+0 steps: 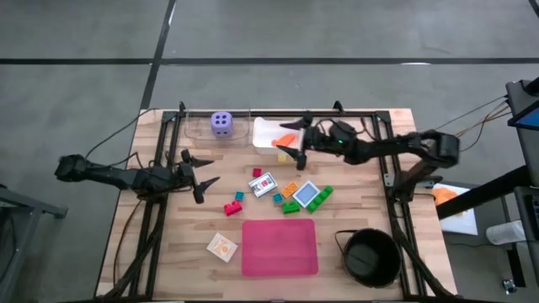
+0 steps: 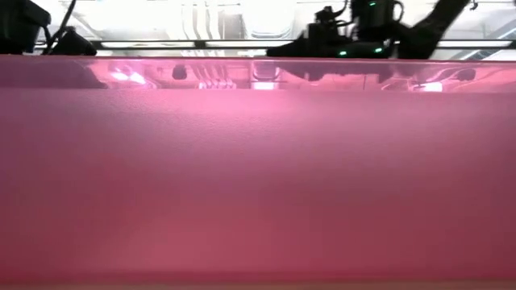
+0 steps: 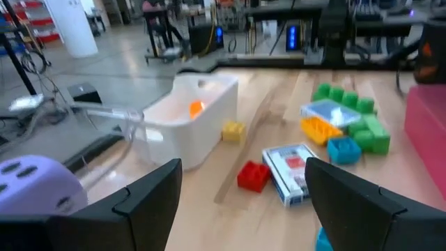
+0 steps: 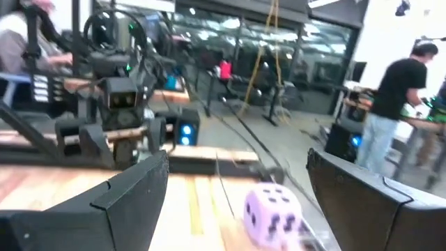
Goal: Pick & Place Toys
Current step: Put the red two stud game piece into the white bin
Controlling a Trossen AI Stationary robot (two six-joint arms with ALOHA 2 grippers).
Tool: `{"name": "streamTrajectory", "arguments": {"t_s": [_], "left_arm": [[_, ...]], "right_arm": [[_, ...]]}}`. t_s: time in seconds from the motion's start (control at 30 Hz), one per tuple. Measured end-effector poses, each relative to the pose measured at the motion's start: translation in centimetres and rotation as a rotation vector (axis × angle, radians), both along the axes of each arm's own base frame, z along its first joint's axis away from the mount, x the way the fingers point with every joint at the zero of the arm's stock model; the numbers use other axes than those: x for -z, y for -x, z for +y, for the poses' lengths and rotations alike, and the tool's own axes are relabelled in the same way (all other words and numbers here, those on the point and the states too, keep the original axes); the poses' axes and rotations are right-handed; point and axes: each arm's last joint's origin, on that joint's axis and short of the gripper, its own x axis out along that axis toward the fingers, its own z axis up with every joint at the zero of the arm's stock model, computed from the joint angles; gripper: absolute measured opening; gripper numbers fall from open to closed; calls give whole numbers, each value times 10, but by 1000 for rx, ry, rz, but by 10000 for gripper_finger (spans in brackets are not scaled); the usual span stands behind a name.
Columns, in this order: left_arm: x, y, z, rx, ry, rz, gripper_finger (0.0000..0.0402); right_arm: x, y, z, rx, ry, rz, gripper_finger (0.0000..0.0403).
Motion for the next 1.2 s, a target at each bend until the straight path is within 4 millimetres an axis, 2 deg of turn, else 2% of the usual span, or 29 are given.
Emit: {"name": "streamTrajectory", "arguments": {"t_s": [0.27,0.5,0.7,0.83,1.0,1.2], "left_arm": [[-16,-17,-4,49,45,106,298],[-9,-37,-9,61,151,260,298],[-13,-58,-19,97,234,369,298],[-18,-72,-30,110,272,500,298],[-28,-85,-45,93,307,651,298],[-31,-103,-61,82,358,685,298]], "right_arm": [[10,52,24,99,-11,12,339],[24,80,33,131,-27,27,339],[39,91,35,135,-41,78,339],[49,94,36,136,-53,117,339],[51,95,36,136,-65,121,339],[53,96,37,135,-71,129,339]]}}
